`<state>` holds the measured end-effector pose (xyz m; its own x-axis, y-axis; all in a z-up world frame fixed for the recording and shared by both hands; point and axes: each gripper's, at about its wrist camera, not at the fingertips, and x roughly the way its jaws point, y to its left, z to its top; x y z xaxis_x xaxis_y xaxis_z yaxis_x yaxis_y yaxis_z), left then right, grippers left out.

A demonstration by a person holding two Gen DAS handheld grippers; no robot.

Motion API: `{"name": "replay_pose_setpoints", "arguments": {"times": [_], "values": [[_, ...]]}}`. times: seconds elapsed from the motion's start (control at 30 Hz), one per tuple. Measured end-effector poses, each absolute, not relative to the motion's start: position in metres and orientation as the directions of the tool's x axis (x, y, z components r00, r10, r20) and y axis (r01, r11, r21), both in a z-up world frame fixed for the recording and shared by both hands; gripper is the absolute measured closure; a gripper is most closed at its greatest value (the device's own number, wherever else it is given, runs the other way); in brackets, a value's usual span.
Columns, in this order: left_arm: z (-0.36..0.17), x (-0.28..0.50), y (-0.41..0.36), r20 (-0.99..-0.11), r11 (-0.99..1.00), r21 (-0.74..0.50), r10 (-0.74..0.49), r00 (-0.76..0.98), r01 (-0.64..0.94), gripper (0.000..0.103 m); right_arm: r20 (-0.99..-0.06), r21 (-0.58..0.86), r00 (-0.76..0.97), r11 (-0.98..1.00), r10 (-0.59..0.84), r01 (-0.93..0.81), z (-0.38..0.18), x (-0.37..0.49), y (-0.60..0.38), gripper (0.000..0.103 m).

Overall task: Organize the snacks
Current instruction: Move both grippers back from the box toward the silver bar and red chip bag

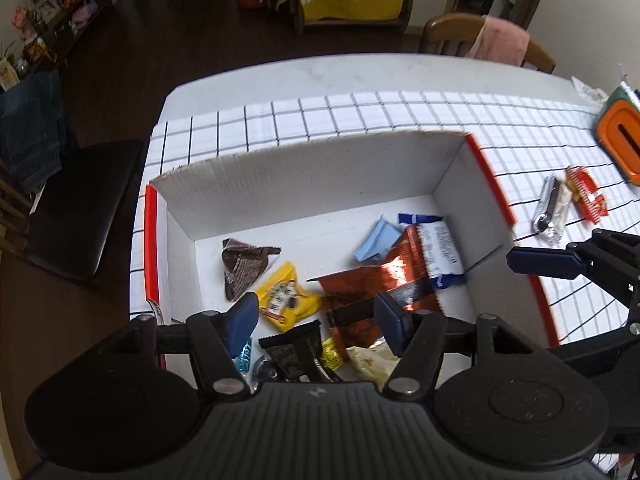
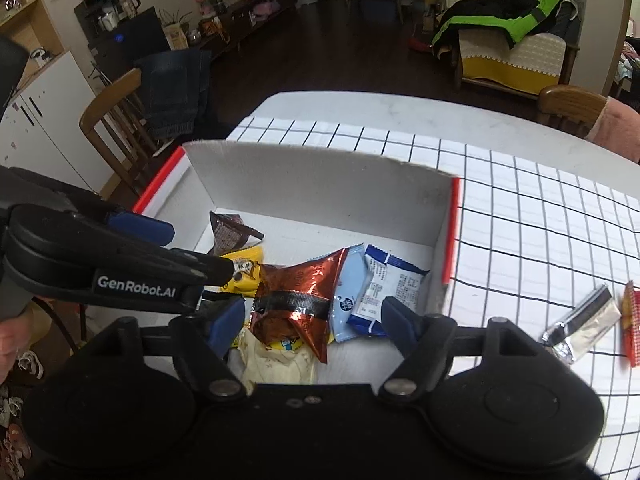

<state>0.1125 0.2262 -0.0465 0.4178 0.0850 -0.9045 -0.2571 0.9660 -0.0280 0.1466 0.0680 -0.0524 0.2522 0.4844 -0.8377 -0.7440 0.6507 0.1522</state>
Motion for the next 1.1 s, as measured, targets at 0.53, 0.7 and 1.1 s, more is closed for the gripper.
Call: {"name": "replay_pose_setpoints", "arguments": {"times": [0.53,0.7,1.1], "values": [[-0.002,0.084,0.179,-0.801,0.974,0.007,0.141,0.582,-0.225,0.026,-0.778,0.168,0.311,0.657,0.546,-0.735,-0.017,0.138,0.014,0.018],[0.009,0.078,0.15,-0.739,0.974,0.066,0.192,0.645,-0.215,0.022,-0.758,0.202,0.318,0.669,0.569,-0.716,-0.011,0.141,-0.017,0.018],[0.002,0.095,0.068,-0.705,0.994,0.01,0.084,0.704,-0.108,0.018,-0.732,0.227,0.35,0.694,0.584,-0.683,-0.003,0.158,-0.105,0.005]]}}
